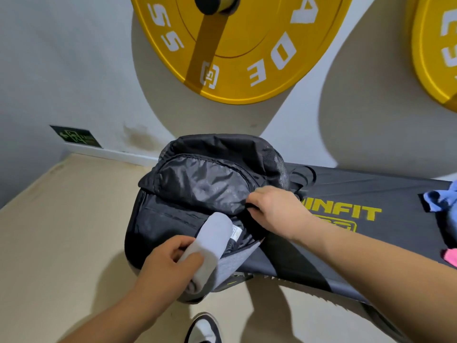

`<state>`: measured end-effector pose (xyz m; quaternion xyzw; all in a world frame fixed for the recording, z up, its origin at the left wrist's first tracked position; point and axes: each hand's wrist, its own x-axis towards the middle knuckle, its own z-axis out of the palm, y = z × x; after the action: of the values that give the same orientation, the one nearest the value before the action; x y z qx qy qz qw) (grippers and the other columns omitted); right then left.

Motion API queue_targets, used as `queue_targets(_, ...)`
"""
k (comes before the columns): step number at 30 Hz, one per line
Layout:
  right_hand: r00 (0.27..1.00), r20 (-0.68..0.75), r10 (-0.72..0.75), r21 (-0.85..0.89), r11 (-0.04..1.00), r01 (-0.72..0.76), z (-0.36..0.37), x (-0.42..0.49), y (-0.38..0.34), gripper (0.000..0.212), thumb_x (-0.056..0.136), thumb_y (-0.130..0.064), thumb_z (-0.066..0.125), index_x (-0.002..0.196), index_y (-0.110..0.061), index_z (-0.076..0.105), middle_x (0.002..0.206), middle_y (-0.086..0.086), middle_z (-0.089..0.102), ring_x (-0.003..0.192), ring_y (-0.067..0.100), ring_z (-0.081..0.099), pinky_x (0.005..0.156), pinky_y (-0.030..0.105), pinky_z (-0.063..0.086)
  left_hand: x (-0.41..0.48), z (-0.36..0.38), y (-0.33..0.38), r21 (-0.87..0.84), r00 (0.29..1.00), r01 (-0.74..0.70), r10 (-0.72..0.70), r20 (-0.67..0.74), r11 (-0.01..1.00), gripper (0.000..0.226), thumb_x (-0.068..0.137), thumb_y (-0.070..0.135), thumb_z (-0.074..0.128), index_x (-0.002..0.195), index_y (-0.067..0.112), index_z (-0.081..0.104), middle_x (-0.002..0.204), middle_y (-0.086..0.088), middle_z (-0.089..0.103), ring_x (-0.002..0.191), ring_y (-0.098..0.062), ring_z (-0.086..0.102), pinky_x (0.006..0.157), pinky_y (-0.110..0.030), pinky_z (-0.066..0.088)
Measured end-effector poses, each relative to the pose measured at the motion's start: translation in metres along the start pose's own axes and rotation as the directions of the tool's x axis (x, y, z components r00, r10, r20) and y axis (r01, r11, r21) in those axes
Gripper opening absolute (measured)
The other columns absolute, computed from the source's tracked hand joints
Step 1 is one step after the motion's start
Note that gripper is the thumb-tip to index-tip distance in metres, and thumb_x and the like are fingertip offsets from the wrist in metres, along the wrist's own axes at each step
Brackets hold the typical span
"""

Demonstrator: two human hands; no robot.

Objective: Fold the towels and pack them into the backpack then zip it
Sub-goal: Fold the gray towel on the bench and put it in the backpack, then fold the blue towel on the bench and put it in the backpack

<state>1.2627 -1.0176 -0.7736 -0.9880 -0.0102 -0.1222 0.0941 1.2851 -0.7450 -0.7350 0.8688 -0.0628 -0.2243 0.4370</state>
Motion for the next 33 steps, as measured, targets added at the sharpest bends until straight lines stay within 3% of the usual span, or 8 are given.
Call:
queue_targets(5, 0.953, -0.139, 0.270, 0.371, 0.906, -0.202, -0.027, 0.008, 0.009, 0.018, 0.094, -0.040, 0.060, 0.104, -0.027, 0.068, 0.090, -0.006, 0.055, 0.085, 0.017, 0.058, 0.075, 0.035, 0.051, 0.016, 0.016, 0.026, -0.063, 0.999, -0.010, 0.013, 0.048, 0.998, 0.013, 0.088, 0.018, 0.067, 0.093, 0.027, 0.075, 0.080, 0.001, 0.076, 0.072, -0.018, 0.071, 0.069, -0.031, 0.057)
queue_targets(9, 0.938, -0.163, 0.307, 0.467, 0.861, -0.200, -0.029, 0.006, 0.004, 0.016, 0.093, -0.038, 0.065, 0.103, -0.027, 0.071, 0.091, -0.007, 0.052, 0.085, 0.014, 0.057, 0.080, 0.036, 0.051, 0.051, 0.047, 0.048, -0.102, 0.994, -0.088, 0.094, 0.059, 0.991, 0.008, 0.090, 0.016, 0.068, 0.096, 0.017, 0.073, 0.093, -0.012, 0.075, 0.081, -0.018, 0.071, 0.072, -0.030, 0.056)
queue_targets(13, 0.953, -0.089, 0.291, 0.374, 0.896, -0.239, -0.022, -0.004, 0.006, 0.025, 0.093, -0.046, 0.064, 0.113, -0.033, 0.071, 0.098, -0.008, 0.052, 0.097, 0.014, 0.056, 0.078, 0.036, 0.051, 0.069, 0.080, 0.038, -0.056, 0.982, -0.095, 0.103, 0.157, 0.994, 0.009, 0.094, 0.022, 0.065, 0.098, 0.024, 0.073, 0.092, -0.003, 0.077, 0.088, -0.019, 0.072, 0.080, -0.034, 0.057)
queue_targets(17, 0.975, -0.007, 0.224, 0.258, 0.942, -0.215, -0.014, -0.013, 0.009, 0.038, 0.094, -0.056, 0.057, 0.126, -0.037, 0.065, 0.102, -0.007, 0.055, 0.109, 0.019, 0.052, 0.085, 0.043, 0.053, 0.065, 0.084, 0.025, 0.083, 0.964, -0.248, 0.237, 0.125, 0.965, 0.025, 0.093, 0.033, 0.063, 0.085, 0.009, 0.067, 0.072, -0.011, 0.062, 0.064, -0.014, 0.051, 0.063, -0.031, 0.043)
queue_targets(20, 0.977, 0.026, 0.209, 0.277, 0.938, -0.208, -0.022, -0.016, 0.009, 0.044, 0.095, -0.057, 0.053, 0.133, -0.035, 0.061, 0.108, -0.007, 0.055, 0.113, 0.018, 0.053, 0.089, 0.042, 0.052, 0.058, 0.073, 0.031, 0.218, 0.963, -0.263, 0.242, 0.119, 0.940, 0.040, 0.087, 0.046, 0.058, 0.084, 0.006, 0.062, 0.072, -0.013, 0.059, 0.066, -0.021, 0.052, 0.064, -0.039, 0.044)
queue_targets(24, 0.965, 0.018, 0.261, 0.303, 0.918, -0.254, -0.046, -0.035, 0.015, 0.042, 0.094, -0.062, 0.047, 0.118, -0.034, 0.066, 0.106, -0.008, 0.055, 0.108, 0.016, 0.058, 0.086, 0.041, 0.054, 0.037, 0.061, 0.066, 0.470, 0.937, -0.350, 0.296, 0.188, 0.811, 0.012, 0.091, 0.038, 0.060, 0.087, 0.027, 0.059, 0.092, 0.004, 0.055, 0.088, -0.016, 0.053, 0.077, -0.034, 0.046)
queue_targets(27, 0.931, 0.020, 0.365, 0.287, 0.890, -0.355, -0.065, -0.059, 0.030, 0.041, 0.096, -0.062, 0.042, 0.099, -0.030, 0.067, 0.093, -0.007, 0.052, 0.104, 0.020, 0.059, 0.084, 0.040, 0.053, 0.012, 0.072, 0.111, 0.437, 0.897, -0.441, 0.379, 0.225, 0.784, 0.010, 0.092, 0.028, 0.066, 0.102, 0.026, 0.065, 0.098, 0.003, 0.069, 0.091, -0.011, 0.064, 0.079, -0.028, 0.048)
queue_targets(33, 0.800, 0.018, 0.600, 0.180, 0.785, -0.593, -0.106, -0.146, 0.087, 0.038, 0.097, -0.054, 0.047, 0.097, -0.023, 0.069, 0.101, 0.004, 0.063, 0.101, 0.027, 0.061, 0.080, 0.039, 0.053, -0.047, 0.159, 0.202, 0.334, 0.722, -0.673, 0.489, 0.490, 0.660, 0.008, 0.086, 0.030, 0.072, 0.079, 0.026, 0.073, 0.072, 0.007, 0.072, 0.072, -0.012, 0.067, 0.066, -0.027, 0.048)
